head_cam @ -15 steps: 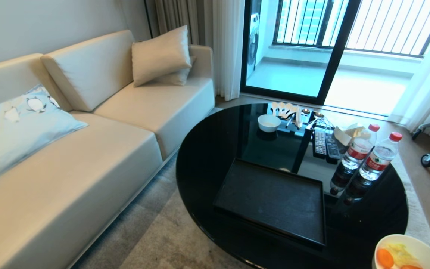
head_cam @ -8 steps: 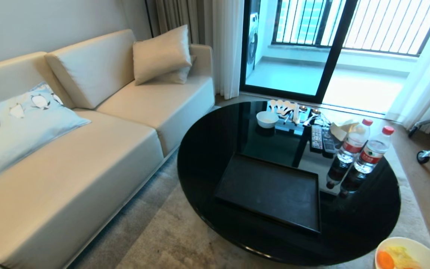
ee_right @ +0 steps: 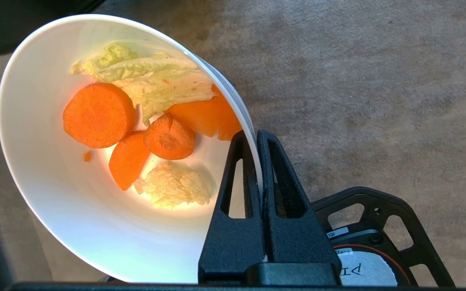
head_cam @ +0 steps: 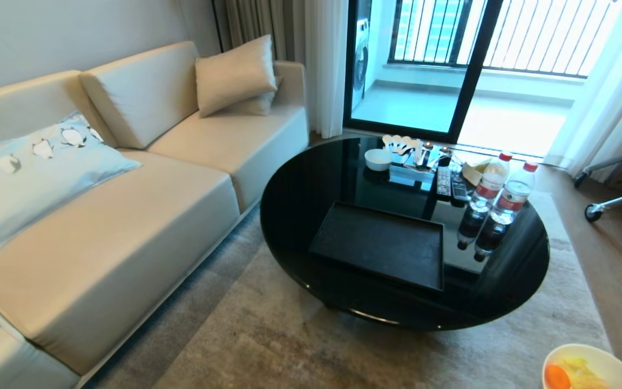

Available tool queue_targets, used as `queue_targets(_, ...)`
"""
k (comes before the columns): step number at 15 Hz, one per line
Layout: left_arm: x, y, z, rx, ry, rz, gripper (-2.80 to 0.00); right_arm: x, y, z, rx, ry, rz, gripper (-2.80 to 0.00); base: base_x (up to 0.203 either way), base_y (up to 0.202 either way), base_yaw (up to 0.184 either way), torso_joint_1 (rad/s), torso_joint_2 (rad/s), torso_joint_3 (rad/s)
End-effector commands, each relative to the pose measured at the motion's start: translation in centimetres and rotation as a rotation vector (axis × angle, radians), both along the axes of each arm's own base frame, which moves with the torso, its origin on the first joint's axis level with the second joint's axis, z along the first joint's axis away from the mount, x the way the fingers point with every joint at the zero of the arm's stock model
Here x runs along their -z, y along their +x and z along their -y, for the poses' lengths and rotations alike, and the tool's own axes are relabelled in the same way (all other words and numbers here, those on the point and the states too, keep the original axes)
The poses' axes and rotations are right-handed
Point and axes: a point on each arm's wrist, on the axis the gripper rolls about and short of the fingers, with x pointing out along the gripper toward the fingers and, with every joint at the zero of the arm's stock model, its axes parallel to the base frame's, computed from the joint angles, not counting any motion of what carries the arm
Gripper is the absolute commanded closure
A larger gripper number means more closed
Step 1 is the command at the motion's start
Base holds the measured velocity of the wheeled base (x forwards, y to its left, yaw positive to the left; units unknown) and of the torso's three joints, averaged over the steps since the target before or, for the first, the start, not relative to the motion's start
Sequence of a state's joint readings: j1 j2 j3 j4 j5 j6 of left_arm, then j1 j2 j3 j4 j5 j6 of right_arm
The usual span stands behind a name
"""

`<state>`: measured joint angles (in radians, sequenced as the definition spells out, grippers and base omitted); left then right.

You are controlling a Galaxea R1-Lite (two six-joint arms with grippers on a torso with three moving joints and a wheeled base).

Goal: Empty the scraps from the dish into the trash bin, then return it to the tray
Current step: Move the bowl over the trash can

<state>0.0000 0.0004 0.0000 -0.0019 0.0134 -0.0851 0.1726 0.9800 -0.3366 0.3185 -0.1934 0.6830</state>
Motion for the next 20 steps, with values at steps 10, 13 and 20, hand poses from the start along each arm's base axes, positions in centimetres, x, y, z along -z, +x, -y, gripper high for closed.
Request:
queue_targets(10,-0.01,0.0,0.0,0.0,-0.001,0.002,0.0,-0.36,-0.31,0.07,0.003,0.003,0.027,0.0,-0.02,0.0,-0.001,0.0,0.0,0.0)
queue_targets(13,-0.01,0.0,0.0,0.0,-0.001,0.002,0.0,-0.52,-0.35,0.06,0.004,0.007,0.038,0.0,0.0,0.0,0.0,0.0,0.0,0.0)
queue_targets(20,-0.01,0.0,0.0,0.0,-0.001,0.001,0.0,-0.35,-0.21,0.04,0.005,0.009,0.031,0.0,0.0,0.0,0.0,0.0,0.0,0.0)
